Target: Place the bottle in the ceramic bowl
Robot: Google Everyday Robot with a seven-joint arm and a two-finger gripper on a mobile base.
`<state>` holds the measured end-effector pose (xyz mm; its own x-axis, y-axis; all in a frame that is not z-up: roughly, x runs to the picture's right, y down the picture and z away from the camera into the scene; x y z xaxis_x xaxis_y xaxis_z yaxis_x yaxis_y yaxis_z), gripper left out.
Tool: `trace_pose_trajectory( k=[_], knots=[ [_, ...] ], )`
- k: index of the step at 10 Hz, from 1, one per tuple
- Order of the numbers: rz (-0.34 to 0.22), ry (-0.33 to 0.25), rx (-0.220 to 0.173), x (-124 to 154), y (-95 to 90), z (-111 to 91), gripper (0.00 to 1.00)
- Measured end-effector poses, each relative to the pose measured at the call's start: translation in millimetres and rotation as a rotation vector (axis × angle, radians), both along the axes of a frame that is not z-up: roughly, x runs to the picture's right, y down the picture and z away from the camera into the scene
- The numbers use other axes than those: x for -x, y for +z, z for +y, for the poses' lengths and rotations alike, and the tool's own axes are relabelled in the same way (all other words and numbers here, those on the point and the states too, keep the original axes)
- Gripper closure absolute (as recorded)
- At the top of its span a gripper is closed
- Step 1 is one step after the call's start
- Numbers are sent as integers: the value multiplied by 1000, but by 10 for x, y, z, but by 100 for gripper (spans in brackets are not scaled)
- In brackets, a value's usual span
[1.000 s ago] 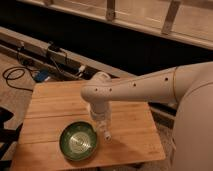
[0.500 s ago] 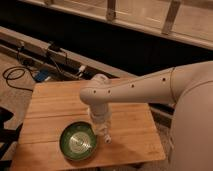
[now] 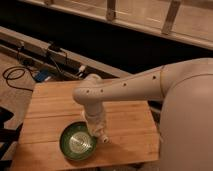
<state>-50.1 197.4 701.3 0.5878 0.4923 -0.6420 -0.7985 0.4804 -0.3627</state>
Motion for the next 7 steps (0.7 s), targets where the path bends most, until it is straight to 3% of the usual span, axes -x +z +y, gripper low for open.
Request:
trace_pose_trajectory(
  k=[4,6,7],
  knots=[
    [-106,-195,53,501,-256,447,100],
    [-109,-207,59,502,-265,487,98],
    [-108,-206,59,498,-264,484,89]
  ],
)
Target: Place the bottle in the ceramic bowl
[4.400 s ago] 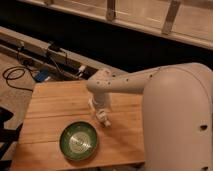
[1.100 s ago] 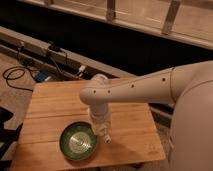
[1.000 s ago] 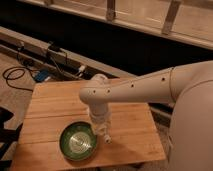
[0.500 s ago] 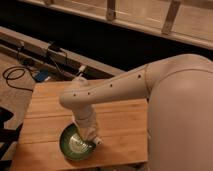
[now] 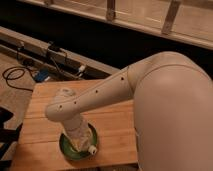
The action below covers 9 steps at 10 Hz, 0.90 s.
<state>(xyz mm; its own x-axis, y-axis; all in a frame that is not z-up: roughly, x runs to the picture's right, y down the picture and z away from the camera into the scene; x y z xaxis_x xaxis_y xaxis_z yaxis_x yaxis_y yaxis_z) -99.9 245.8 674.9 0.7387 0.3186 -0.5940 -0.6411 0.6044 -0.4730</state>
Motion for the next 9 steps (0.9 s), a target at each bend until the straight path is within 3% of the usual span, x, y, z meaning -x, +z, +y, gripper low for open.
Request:
trace_pose_trajectory(
  k=[7,9],
  knots=[
    [-1,-1,0,6,-1,2,23],
    [-1,0,0,5,-1,1,20]
  ],
)
